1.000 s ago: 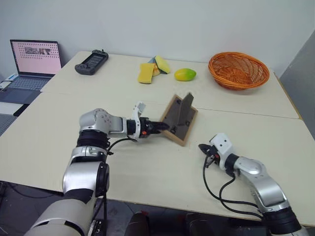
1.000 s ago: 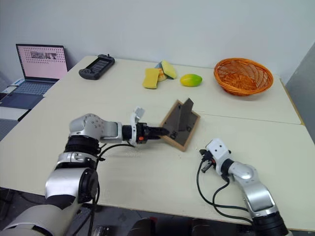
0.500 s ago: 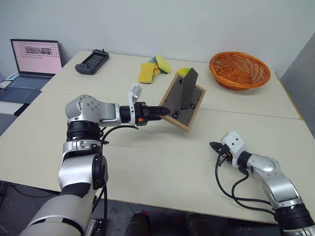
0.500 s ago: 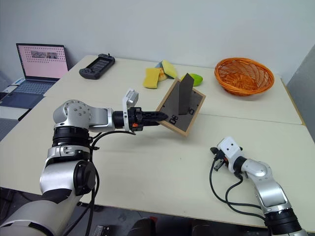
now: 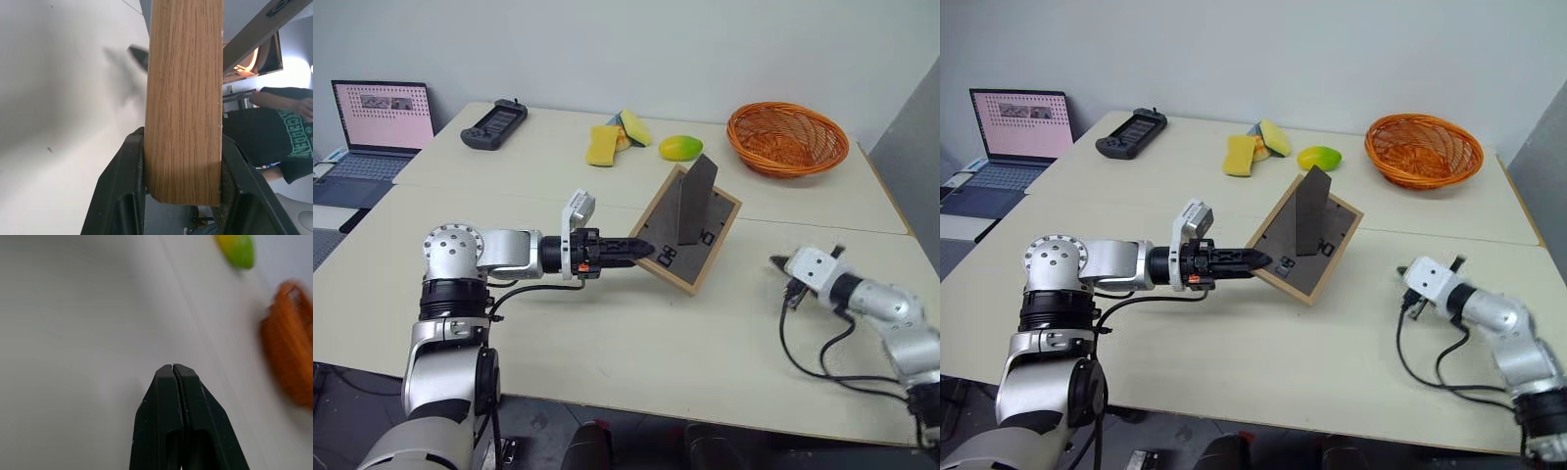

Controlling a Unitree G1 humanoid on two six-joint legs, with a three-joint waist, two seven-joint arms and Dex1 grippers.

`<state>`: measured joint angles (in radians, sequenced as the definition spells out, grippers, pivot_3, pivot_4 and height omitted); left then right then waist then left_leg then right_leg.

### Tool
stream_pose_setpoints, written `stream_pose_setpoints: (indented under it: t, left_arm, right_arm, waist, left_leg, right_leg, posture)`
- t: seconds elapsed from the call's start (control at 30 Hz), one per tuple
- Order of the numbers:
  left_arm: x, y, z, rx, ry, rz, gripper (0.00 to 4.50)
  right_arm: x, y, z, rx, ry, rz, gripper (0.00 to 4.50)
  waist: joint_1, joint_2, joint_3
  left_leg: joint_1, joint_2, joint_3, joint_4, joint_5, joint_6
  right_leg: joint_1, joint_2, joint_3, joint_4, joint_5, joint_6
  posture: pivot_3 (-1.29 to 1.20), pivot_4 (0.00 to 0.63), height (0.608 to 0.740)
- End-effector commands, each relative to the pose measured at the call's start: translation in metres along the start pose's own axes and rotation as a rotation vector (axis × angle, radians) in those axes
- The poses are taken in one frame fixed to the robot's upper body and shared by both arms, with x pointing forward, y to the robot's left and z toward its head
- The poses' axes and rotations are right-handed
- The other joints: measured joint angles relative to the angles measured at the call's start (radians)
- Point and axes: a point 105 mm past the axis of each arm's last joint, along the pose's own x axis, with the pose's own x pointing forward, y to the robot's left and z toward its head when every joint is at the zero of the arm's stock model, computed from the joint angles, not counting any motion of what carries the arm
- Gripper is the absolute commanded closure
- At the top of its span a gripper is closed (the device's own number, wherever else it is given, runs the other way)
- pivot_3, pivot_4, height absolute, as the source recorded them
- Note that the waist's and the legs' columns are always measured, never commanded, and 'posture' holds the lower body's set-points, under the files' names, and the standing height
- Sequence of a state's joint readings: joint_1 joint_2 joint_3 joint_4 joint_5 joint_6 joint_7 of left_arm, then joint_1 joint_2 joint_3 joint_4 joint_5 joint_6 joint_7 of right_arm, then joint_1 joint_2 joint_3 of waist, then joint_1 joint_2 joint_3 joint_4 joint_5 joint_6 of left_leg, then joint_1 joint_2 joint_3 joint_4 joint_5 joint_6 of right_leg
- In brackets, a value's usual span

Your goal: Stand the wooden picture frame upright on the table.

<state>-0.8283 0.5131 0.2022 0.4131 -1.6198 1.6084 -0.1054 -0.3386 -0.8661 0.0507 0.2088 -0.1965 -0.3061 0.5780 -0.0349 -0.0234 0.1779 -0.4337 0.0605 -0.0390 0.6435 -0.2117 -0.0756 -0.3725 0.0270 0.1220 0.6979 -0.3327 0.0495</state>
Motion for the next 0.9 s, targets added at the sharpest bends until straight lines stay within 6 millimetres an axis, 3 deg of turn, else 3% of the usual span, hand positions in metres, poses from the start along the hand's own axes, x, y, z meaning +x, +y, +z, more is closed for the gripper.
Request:
stream_pose_setpoints:
  t: [0.03,0.17,0.23,0.37,0.6,0.73,0.9]
  left_arm:
    - [-0.004,-0.013,0.007,0.031,-0.057,-0.023,3.18]
    - [-0.004,-0.012,0.004,0.017,-0.083,0.003,3.18]
    - [-0.004,-0.011,0.004,0.006,-0.098,0.01,3.18]
    - [-0.003,-0.011,0.007,-0.001,-0.119,0.01,3.18]
    - [-0.002,-0.016,0.008,0.019,-0.111,-0.002,3.18]
    - [-0.003,-0.016,0.008,0.021,-0.104,0.001,3.18]
    - [-0.004,-0.02,0.011,0.025,-0.091,-0.016,3.18]
  right_arm:
    - [0.007,-0.023,0.025,-0.305,-0.128,-0.032,4.5]
    - [0.007,-0.057,0.039,-0.382,-0.177,-0.078,4.5]
    - [0.005,-0.064,0.055,-0.56,-0.235,-0.104,4.5]
    - [0.004,-0.052,0.069,-0.735,-0.347,-0.1,4.5]
    - [0.008,-0.026,0.057,-0.813,-0.381,-0.113,4.5]
    - [0.009,-0.023,0.057,-0.838,-0.401,-0.164,3.74]
    - [0.008,-0.033,0.061,-0.945,-0.42,-0.284,2.51]
  waist:
    - [-0.006,0.0,0.0]
    - [-0.008,0.001,0.0]
    - [-0.006,0.001,0.001]
    - [0.003,0.001,0.001]
    - [0.003,0.001,0.001]
    - [0.001,0.001,0.001]
    - [0.0,0.001,0.001]
  left_leg:
    - [0.0,0.0,0.0,0.0,0.0,0.0]
    - [0.001,0.0,0.0,0.0,0.002,-0.003]
    - [0.001,0.0,0.0,0.0,0.002,-0.004]
    - [0.001,-0.002,0.0,0.0,0.002,-0.004]
    - [0.001,-0.006,-0.001,0.001,0.003,-0.004]
    - [0.001,-0.011,-0.004,0.001,0.003,-0.004]
    - [0.001,-0.013,-0.005,0.001,0.004,-0.004]
  right_leg:
    - [0.0,0.0,0.0,0.0,0.0,0.0]
    - [0.0,-0.001,0.001,0.001,0.0,0.0]
    - [0.0,-0.002,0.0,0.001,0.0,0.0]
    - [0.0,-0.003,-0.001,0.001,0.0,0.0]
    - [0.0,-0.006,-0.001,0.002,0.0,0.0]
    - [-0.001,-0.01,-0.001,0.004,0.0,0.0]
    - [-0.001,-0.011,-0.001,0.007,0.0,0.001]
  posture:
    - [0.0,0.15,0.74]
    - [0.0,0.15,0.74]
    - [0.0,0.15,0.74]
    - [0.0,0.15,0.74]
    - [0.0,0.15,0.74]
    - [0.0,0.15,0.74]
    - [0.0,0.15,0.74]
